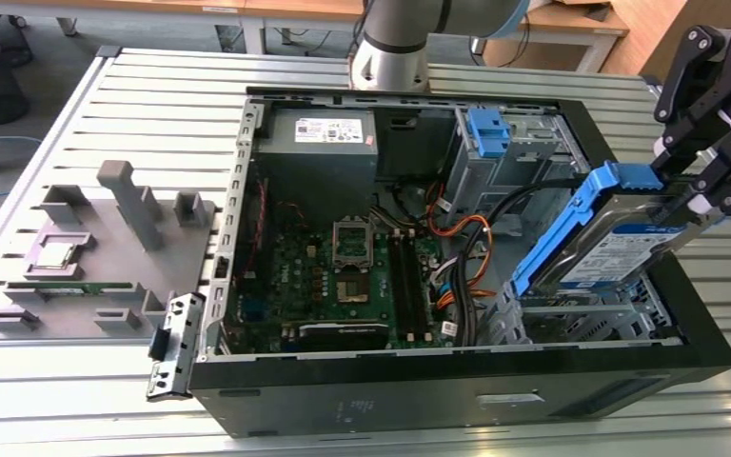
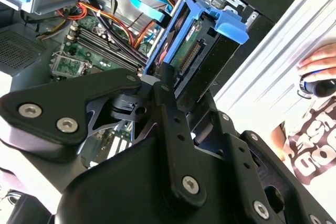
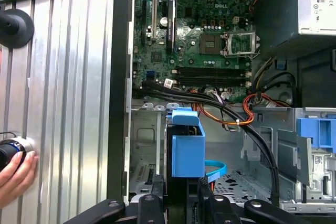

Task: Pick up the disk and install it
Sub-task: 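Insert the disk into the insertion slot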

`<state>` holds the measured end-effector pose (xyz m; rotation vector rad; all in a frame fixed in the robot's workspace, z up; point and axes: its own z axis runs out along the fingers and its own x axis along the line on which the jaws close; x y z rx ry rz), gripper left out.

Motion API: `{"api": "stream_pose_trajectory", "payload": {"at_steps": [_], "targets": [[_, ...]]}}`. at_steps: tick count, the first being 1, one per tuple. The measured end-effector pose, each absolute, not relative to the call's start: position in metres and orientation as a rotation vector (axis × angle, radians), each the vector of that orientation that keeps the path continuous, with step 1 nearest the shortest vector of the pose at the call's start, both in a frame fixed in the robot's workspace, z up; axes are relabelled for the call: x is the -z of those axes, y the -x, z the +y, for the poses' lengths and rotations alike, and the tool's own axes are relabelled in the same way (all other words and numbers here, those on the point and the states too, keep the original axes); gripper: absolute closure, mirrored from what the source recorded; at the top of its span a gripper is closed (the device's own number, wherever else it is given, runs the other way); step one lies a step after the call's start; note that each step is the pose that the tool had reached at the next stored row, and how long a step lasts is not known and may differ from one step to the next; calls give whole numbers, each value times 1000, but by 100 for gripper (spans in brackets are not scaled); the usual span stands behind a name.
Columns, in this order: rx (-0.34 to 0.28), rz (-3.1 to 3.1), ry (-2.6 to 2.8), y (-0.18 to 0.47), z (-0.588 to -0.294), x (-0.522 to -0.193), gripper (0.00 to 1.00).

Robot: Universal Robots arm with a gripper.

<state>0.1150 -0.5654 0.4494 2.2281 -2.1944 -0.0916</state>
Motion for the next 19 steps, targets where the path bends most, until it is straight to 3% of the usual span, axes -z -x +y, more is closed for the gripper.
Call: {"api": "stream_pose_trajectory", "payload": {"at_steps": [19], "targets": [[81,-2181,-2238,-115,-567,-440,65]]}}
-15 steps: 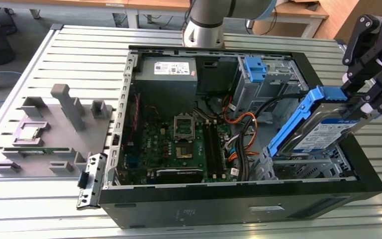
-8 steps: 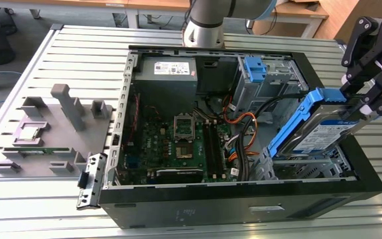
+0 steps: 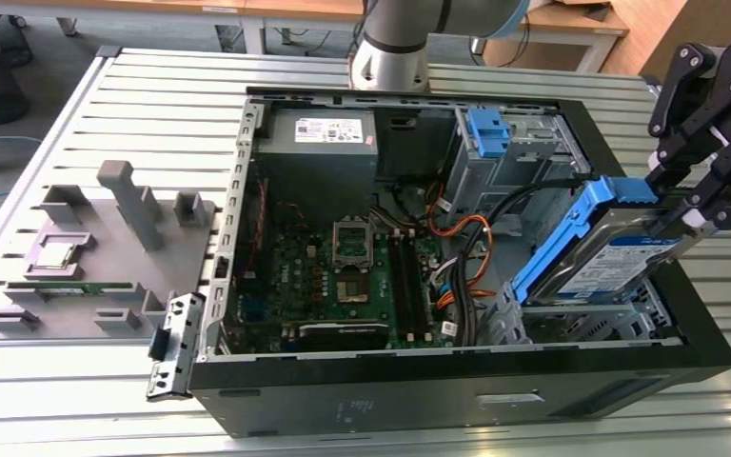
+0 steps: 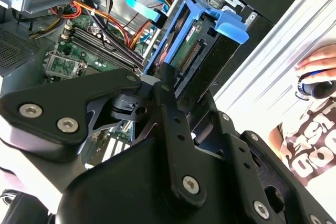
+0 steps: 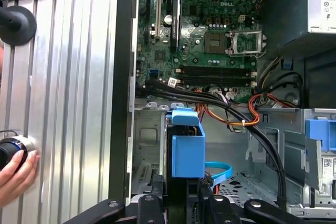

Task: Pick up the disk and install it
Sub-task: 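Insert the disk into the insertion slot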

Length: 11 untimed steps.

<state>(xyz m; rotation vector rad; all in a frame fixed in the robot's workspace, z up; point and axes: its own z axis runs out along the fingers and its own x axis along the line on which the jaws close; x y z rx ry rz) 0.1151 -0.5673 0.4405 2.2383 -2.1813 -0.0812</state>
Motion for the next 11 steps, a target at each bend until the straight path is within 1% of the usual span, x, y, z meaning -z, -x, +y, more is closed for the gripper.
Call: {"api": "stream_pose_trajectory", "payload": {"at_steps": [11], "targets": [[78,-2171,-2251,-115,-571,-424,65]]}}
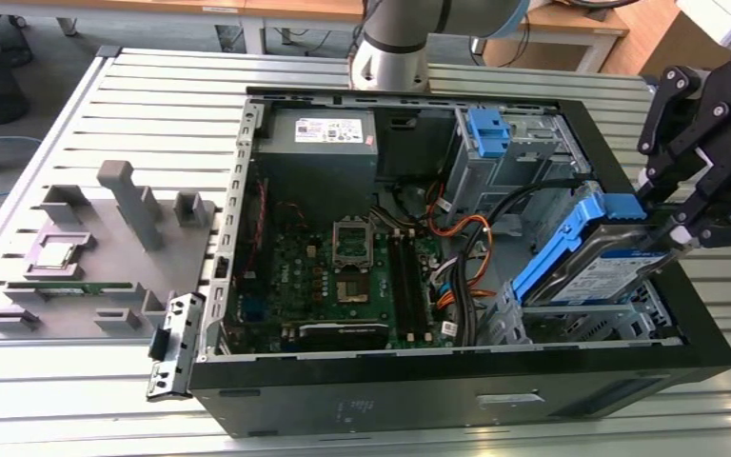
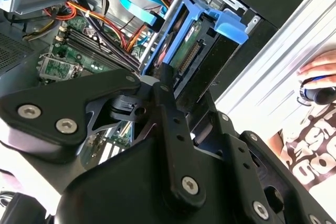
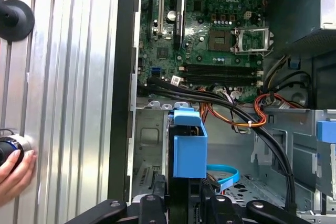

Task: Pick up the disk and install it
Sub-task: 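Insert the disk into the insertion slot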

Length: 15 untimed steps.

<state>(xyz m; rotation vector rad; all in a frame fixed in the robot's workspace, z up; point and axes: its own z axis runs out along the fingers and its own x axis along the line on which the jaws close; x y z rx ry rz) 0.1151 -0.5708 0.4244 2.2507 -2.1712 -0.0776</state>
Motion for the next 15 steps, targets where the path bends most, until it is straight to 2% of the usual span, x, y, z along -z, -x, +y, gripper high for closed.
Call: {"api": "stream_pose_trajectory", "payload": {"at_steps": [15], "targets": [[74,-2161,-2262,-115,-573,-413,64]]}}
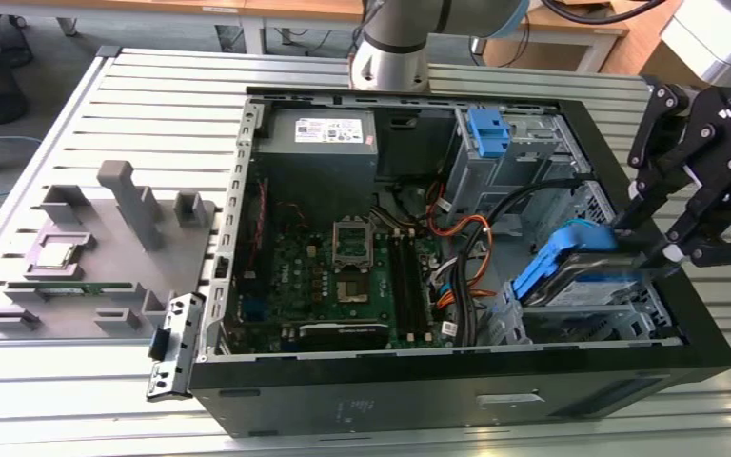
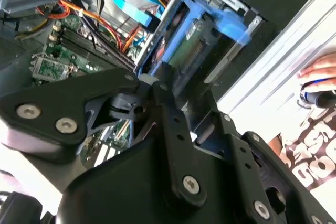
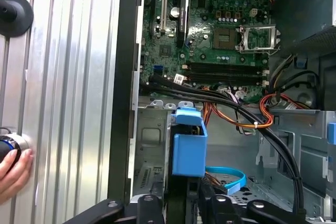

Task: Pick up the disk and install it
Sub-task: 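Insert the disk into the insertion slot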

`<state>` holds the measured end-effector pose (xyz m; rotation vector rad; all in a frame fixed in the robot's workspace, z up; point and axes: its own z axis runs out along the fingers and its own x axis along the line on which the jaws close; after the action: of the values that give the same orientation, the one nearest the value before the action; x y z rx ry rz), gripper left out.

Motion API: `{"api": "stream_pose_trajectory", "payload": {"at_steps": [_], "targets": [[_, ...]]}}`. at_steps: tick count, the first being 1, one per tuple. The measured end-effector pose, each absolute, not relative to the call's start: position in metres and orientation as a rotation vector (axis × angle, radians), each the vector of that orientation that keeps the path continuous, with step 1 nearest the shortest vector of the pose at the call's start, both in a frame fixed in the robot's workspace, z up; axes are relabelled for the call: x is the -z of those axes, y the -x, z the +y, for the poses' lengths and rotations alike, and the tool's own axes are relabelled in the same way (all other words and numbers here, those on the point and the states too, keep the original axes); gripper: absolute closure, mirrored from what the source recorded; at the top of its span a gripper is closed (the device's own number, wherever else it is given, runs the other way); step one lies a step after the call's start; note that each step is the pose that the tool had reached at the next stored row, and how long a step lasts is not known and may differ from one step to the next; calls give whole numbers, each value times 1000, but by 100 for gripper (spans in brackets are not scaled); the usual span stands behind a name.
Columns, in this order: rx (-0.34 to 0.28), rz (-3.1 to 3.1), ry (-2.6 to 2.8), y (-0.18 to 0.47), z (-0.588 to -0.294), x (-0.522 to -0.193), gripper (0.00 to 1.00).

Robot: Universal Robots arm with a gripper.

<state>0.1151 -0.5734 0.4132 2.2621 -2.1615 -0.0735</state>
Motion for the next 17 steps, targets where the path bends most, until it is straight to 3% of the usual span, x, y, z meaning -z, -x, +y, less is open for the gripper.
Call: {"api": "stream_pose_trajectory", "payload": {"at_steps": [1,2,17], "targets": [[74,-2162,-2262,-115,-573,-413,64],[74,-2162,-2262,-115,-573,-413,58],[74,-2162,-2262,-115,-574,-399,58]]}}
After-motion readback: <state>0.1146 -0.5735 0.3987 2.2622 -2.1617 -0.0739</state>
